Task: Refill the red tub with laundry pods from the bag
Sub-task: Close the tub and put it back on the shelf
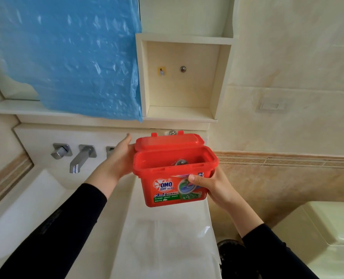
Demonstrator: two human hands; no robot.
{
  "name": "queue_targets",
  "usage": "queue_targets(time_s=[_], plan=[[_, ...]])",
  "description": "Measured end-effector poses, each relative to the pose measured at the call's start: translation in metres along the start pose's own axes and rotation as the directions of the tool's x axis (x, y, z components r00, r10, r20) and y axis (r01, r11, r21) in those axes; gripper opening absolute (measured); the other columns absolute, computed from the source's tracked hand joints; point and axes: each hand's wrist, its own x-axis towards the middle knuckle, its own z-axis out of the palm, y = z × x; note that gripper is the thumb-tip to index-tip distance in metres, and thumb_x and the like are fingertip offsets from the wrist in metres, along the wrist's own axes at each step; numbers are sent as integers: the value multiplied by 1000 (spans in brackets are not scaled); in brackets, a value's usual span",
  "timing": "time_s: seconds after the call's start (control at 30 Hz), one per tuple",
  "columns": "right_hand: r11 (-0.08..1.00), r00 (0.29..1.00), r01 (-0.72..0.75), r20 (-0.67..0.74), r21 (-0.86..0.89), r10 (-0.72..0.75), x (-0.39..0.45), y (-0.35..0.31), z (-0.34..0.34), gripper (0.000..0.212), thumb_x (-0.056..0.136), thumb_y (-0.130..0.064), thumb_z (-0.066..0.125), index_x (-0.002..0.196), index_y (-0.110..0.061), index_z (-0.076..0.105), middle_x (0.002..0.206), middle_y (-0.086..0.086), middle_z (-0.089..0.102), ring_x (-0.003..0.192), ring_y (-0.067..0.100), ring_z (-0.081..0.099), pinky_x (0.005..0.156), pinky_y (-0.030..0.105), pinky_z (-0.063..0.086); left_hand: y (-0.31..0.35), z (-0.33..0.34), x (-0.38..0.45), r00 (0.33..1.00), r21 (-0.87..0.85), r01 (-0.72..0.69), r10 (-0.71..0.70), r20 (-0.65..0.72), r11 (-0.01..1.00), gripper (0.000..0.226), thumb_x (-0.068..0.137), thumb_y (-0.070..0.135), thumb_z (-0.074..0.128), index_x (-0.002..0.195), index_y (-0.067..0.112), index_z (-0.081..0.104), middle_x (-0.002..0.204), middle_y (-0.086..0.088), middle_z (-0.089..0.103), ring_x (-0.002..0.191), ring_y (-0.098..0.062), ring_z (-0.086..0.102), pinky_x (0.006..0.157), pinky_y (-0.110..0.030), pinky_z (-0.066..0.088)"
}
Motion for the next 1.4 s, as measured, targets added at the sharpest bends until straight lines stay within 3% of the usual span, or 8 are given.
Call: queue_targets(time_s=[0.1,0.23,0.4,0.67,0.87,0.97,1.17,1.4], plan=[[1000,1000,-10,-10,-8,10,-2,1,-2,67,65,-31,90,123,-16,60,116,19,71,105,40,69,85,45,58,14,14,3,992,97,-109,114,-50,989,56,98,54,26,113,14,62,81,-13,76,71,-22,75,55,-33,59],[1000,1000,0,-22,15,0,-4,3,-5,68,64,-30,90,124,-17,59,116,20,71,106,41,68,85,46,58,30,23,6,972,155,-226,234,-36,962,45,97,46,42,123,16,64,125,-8,64,115,-24,61,97,-42,50],[1000,999,5,-48,31,-3,-4,2,-8,70,63,-30,91,124,-16,59,116,20,71,105,41,69,83,43,58,37,23,-5,924,301,-377,378,57,876,32,95,41,49,91,22,75,78,5,73,72,-9,68,60,-25,56],[998,993,22,-117,65,-14,1,2,-12,61,75,-11,82,128,-9,54,117,20,70,105,40,69,80,41,59,24,19,-27,823,488,-565,499,271,666,30,94,36,51,90,20,76,96,-2,74,99,-19,67,91,-35,52],[995,984,9,-177,95,8,3,-1,-11,40,73,-18,79,112,-16,67,110,15,74,100,36,72,75,37,60,12,20,-42,753,638,-640,514,412,427,26,96,12,49,96,23,73,95,18,74,84,8,63,60,-3,43],[998,984,-1,-180,70,13,3,-3,-13,40,77,-16,77,115,-15,65,110,14,74,101,36,71,76,38,60,6,20,-47,707,682,-664,554,440,305,20,95,21,52,103,27,69,99,18,73,90,7,62,65,-2,43],[994,984,-11,-176,108,30,2,-8,-13,45,75,-17,78,116,-11,62,110,14,74,101,35,72,75,36,60,-6,16,-49,448,683,-647,556,700,-339,45,89,34,60,132,23,50,123,10,55,108,15,45,75,5,33],[995,984,-19,-175,96,35,-1,-10,-11,47,66,-26,83,108,-15,67,106,13,76,97,34,73,73,34,60,-2,17,-52,360,615,-659,537,763,-432,31,90,25,58,117,9,64,116,-4,66,109,-5,56,93,-8,44]])
